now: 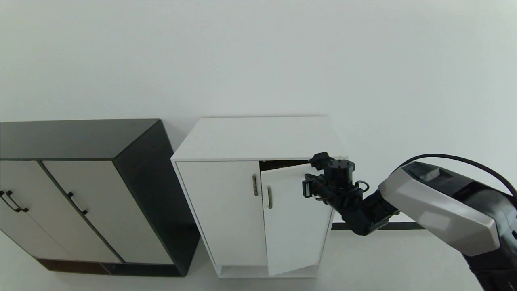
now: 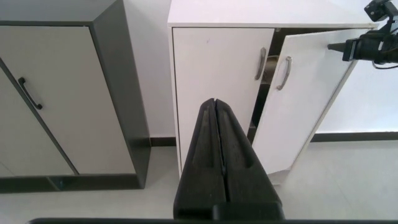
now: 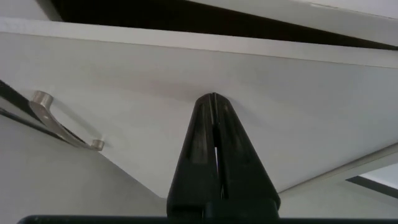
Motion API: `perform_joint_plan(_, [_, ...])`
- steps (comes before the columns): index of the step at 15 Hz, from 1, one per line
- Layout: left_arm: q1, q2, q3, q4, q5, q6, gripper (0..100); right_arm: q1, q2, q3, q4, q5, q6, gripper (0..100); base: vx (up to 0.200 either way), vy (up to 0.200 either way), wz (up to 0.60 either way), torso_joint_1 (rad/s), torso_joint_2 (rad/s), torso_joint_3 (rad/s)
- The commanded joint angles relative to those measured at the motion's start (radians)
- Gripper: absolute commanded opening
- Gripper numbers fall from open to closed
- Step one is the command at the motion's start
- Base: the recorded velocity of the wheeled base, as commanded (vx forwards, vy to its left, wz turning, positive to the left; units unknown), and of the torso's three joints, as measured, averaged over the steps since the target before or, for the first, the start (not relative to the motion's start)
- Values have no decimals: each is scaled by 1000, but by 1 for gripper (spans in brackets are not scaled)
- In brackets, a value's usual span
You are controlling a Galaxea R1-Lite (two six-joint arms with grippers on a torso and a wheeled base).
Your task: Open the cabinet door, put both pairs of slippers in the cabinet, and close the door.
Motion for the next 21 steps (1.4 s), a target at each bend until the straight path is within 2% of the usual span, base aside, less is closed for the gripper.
perform_joint_plan(1, [0, 0, 0, 0, 0, -1, 0, -16, 27, -34, -2, 0, 3, 0, 0, 0, 0, 0, 0, 0])
perform_joint_plan(7, [0, 0, 0, 0, -1, -1, 0, -27, 40, -75, 0, 0, 6, 0, 0, 0, 0, 0, 0, 0])
perform_joint_plan(15, [0, 0, 0, 0, 0, -1, 0, -25, 35, -60, -3, -6, 4, 0, 0, 0, 0, 0, 0, 0])
perform_joint_plan(21, [0, 2, 0, 0, 0, -1, 0, -4, -200, 368, -215, -9, -7, 0, 0, 0, 0, 0, 0, 0])
